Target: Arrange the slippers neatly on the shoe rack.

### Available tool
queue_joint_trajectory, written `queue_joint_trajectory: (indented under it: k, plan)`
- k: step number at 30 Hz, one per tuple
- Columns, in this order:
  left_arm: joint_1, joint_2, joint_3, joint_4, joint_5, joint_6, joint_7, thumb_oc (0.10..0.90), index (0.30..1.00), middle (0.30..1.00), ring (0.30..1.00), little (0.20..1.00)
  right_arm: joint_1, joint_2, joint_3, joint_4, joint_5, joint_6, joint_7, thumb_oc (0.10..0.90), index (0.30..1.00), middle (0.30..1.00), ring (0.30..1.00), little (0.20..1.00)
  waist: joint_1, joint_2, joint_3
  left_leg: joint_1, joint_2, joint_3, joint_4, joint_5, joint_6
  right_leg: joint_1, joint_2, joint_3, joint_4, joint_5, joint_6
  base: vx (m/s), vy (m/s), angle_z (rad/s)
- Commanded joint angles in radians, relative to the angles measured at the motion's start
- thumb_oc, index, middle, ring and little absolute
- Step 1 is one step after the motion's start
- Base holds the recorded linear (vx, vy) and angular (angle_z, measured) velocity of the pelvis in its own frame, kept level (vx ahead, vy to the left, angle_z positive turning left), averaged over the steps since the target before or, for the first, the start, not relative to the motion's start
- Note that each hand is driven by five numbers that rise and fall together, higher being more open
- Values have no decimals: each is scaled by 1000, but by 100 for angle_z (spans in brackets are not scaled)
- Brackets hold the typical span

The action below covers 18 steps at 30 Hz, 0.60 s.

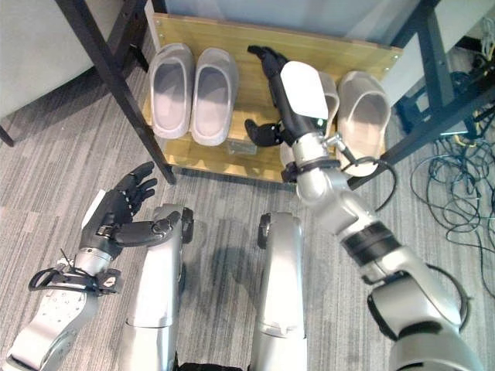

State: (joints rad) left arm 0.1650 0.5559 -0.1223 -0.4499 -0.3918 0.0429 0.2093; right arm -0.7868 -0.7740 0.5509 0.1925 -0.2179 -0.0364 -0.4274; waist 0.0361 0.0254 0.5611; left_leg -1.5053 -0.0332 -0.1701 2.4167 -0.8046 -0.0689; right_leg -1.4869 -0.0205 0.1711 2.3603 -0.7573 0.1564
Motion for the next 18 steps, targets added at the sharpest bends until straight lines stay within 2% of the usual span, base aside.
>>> queue_joint_trajectory:
  k: [1,10,18]
  plan:
    - [4,-14,-55,-208,16,-115,4,800,900,900,900,900,-145,-106,-65,-94,-25,-53,-3,800,900,900,900,900,74,14,-41,-65,-62,-6,39,51,25,-83,26,-1,-94,445,-202,0,0,0]
    - [8,3,-54,-209,15,-115,12,800,900,900,900,900,-256,-172,79,-51,-52,-50,6,800,900,900,900,900,78,23,-41,-65,-66,-32,43,62,16,-83,20,-26,-109,444,-203,-10,-13,-2]
    - [6,16,-52,-211,-3,-127,21,800,900,900,900,900,-353,-178,190,134,-79,-35,-14,800,900,900,900,900,97,34,-41,-65,-72,-60,44,59,7,-83,18,-48,-115,450,-204,-10,-12,0]
